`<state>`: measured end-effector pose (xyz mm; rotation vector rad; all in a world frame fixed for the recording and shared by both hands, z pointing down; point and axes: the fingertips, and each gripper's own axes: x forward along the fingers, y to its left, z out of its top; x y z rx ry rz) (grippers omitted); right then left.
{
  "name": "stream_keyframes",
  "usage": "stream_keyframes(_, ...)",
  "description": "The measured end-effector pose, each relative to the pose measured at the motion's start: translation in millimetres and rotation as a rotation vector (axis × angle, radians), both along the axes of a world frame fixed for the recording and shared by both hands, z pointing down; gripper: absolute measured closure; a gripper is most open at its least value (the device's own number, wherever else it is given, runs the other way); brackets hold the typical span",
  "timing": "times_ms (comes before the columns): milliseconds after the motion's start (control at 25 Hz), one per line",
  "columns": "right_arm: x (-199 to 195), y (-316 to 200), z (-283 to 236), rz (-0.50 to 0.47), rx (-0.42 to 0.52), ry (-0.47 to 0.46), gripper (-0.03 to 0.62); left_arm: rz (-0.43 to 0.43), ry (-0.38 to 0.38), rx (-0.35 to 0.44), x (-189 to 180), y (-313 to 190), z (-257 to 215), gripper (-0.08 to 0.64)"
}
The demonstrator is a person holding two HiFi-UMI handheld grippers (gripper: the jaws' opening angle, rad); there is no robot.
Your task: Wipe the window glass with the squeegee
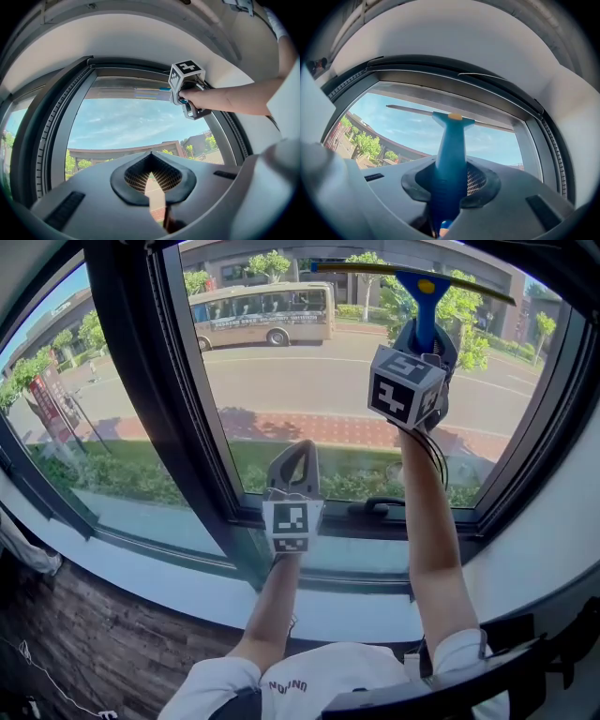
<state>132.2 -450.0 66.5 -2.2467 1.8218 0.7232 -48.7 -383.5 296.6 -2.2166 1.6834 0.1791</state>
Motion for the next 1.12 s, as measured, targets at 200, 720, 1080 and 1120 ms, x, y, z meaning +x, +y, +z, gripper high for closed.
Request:
stream_keyframes(200, 0, -1, 14, -0.008, -0.020, 0.004, 0.488, -0.004, 0.008, 0.001, -4, 2, 1, 0.557)
stream_keyframes(720, -4, 2, 47, -0.019, -0.089, 0.020, 0.488, -0.008, 0.011, 0.002, -8, 12, -1, 0.557)
stream_keyframes(1080, -7, 4, 74, -0.025, -0.132, 0.030, 0.488, -0.012, 0.026, -0.011, -11, 19, 4, 0.557)
stream_keyframes(1120, -7, 4, 77, -0.024, -0.137, 0.033, 0.488, -0.011, 0.026, -0.012, -10, 19, 4, 0.557)
